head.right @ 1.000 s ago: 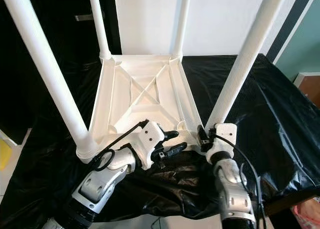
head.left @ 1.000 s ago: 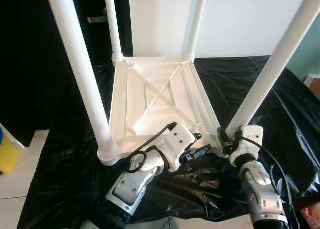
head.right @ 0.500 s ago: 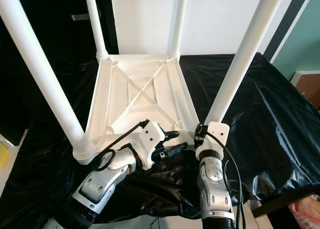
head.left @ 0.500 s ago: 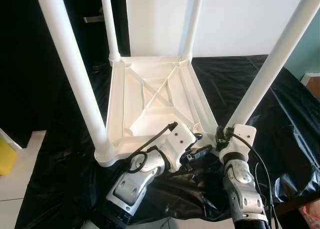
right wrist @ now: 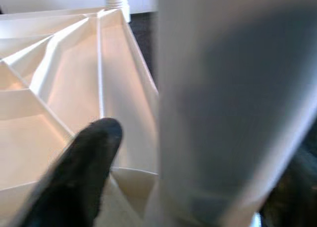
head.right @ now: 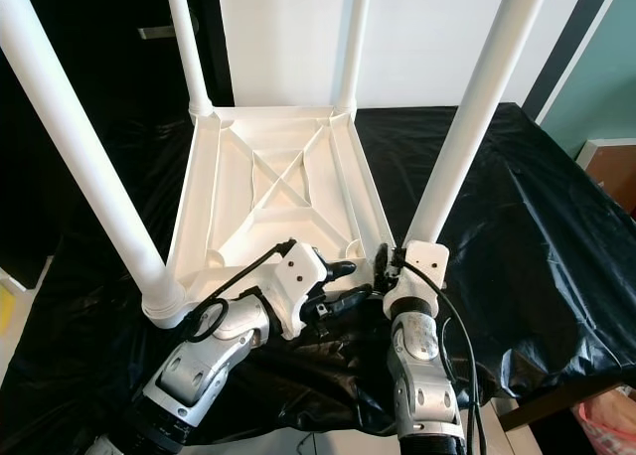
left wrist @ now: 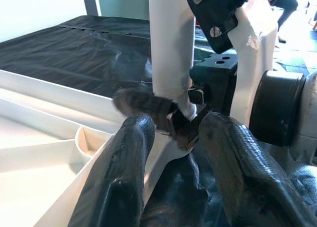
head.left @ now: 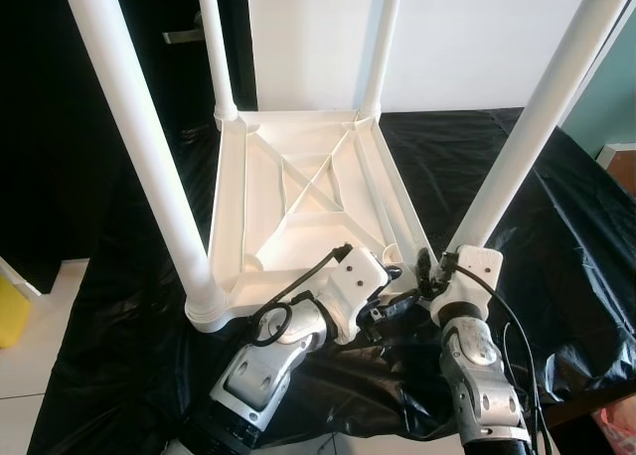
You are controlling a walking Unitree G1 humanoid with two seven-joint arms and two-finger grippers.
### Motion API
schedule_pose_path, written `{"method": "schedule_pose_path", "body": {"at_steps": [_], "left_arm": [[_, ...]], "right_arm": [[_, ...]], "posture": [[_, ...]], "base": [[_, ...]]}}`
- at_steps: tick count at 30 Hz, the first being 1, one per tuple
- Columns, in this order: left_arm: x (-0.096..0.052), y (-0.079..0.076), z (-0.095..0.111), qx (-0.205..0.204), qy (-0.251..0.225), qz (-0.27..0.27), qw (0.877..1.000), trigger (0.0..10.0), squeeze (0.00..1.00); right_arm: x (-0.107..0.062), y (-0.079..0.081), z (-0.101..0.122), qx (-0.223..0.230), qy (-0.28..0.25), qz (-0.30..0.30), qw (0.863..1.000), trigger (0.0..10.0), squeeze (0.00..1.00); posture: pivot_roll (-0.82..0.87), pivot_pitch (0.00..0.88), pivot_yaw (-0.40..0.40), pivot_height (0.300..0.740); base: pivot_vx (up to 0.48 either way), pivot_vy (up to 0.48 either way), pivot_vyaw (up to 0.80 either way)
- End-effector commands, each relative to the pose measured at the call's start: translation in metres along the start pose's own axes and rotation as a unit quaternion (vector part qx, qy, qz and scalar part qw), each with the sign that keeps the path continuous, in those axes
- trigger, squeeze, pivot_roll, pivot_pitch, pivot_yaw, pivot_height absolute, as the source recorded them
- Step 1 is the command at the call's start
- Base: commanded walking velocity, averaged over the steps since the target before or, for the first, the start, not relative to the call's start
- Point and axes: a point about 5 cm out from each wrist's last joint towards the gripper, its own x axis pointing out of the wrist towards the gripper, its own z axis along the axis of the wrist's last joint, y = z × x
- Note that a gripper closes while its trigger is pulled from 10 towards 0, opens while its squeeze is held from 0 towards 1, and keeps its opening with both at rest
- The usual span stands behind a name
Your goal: Building children table
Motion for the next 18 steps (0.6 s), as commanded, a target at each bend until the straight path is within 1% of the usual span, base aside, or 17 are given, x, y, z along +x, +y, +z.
{"method": "schedule_pose_path", "body": {"at_steps": [1,3,6,7,8,9,10,11,12,13,14,15,16,17,18], "left_arm": [[0.001,-0.005,-0.001,-0.002,0.004,-0.01,1.0,10.0,0.0],[0.002,-0.005,-0.001,-0.003,0.003,-0.01,1.0,10.0,0.0],[0.002,-0.005,-0.001,-0.003,0.002,-0.01,1.0,10.0,0.0],[0.002,-0.005,-0.001,-0.003,0.002,-0.009,1.0,10.0,0.0],[0.002,-0.005,-0.001,-0.003,0.002,-0.009,1.0,10.0,0.0],[0.002,-0.004,-0.001,-0.003,0.002,-0.009,1.0,10.0,0.0],[0.002,-0.004,-0.001,-0.003,0.002,-0.009,1.0,10.0,0.0],[0.002,-0.004,-0.001,-0.002,0.003,-0.008,1.0,10.0,0.0],[0.002,-0.004,-0.001,-0.002,0.003,-0.008,1.0,10.0,0.0],[0.002,-0.004,-0.001,-0.002,0.003,-0.008,1.0,10.0,0.0],[0.002,-0.004,-0.001,-0.001,0.003,-0.008,1.0,10.0,0.0],[0.002,-0.003,-0.002,0.0,0.004,-0.008,1.0,10.0,0.0],[0.002,-0.003,-0.002,0.0,0.004,-0.008,1.0,10.0,0.0],[0.002,-0.003,-0.001,0.001,0.003,-0.009,1.0,10.0,0.0],[0.002,-0.003,-0.001,0.001,0.003,-0.01,1.0,10.0,0.0]], "right_arm": [[-0.001,0.013,0.003,0.015,-0.008,0.046,0.999,10.0,1.0],[0.0,0.01,0.007,0.015,-0.015,0.067,0.998,10.0,1.0],[0.0,0.009,0.007,0.013,-0.014,0.072,0.997,10.0,1.0],[0.001,-0.001,0.007,0.007,-0.014,0.088,0.996,10.0,1.0],[0.001,-0.001,0.007,0.007,-0.014,0.088,0.996,10.0,1.0],[0.001,-0.008,0.008,0.003,-0.015,0.1,0.995,10.0,1.0],[0.001,-0.008,0.008,0.003,-0.015,0.1,0.995,10.0,1.0],[0.003,-0.019,0.009,-0.009,-0.016,0.117,0.993,10.0,0.66],[0.003,-0.019,0.009,-0.009,-0.016,0.117,0.993,10.0,0.66],[0.005,-0.03,0.011,-0.018,-0.015,0.137,0.99,10.0,0.06],[0.007,-0.041,0.012,-0.033,-0.011,0.162,0.986,10.0,0.06],[0.009,-0.048,0.013,-0.043,-0.008,0.179,0.983,10.0,0.06],[0.009,-0.048,0.013,-0.043,-0.008,0.179,0.983,10.0,0.06],[0.011,-0.053,0.015,-0.054,-0.002,0.214,0.975,10.0,0.0],[0.013,-0.057,0.016,-0.06,0.006,0.243,0.968,10.0,0.0]], "posture": [[-0.05,0.009,-0.057,0.74],[-0.05,0.007,-0.058,0.74],[-0.05,0.007,-0.058,0.74],[-0.05,0.003,-0.062,0.74],[-0.05,0.003,-0.062,0.74],[-0.05,0.003,-0.062,0.74],[-0.05,0.003,-0.062,0.74],[-0.05,0.0,-0.064,0.74],[-0.05,0.0,-0.064,0.74],[-0.05,0.0,-0.063,0.74],[-0.05,0.0,-0.061,0.74],[-0.05,0.0,-0.061,0.74],[-0.05,0.0,-0.061,0.74],[-0.05,0.0,-0.059,0.74],[-0.05,0.0,-0.058,0.74]], "base": [[0.0,0.0,0.0],[0.0,0.0,0.0],[0.0,0.0,0.0],[0.0,0.0,0.0],[0.0,0.0,0.0],[0.0,0.0,0.0],[0.0,0.0,0.0],[0.0,0.0,0.0],[0.0,0.0,0.0],[0.0,0.0,0.0],[0.0,0.0,0.0],[0.0,0.0,0.0],[0.0,0.0,0.0],[0.0,0.0,0.0],[0.0,0.0,0.0]]}}
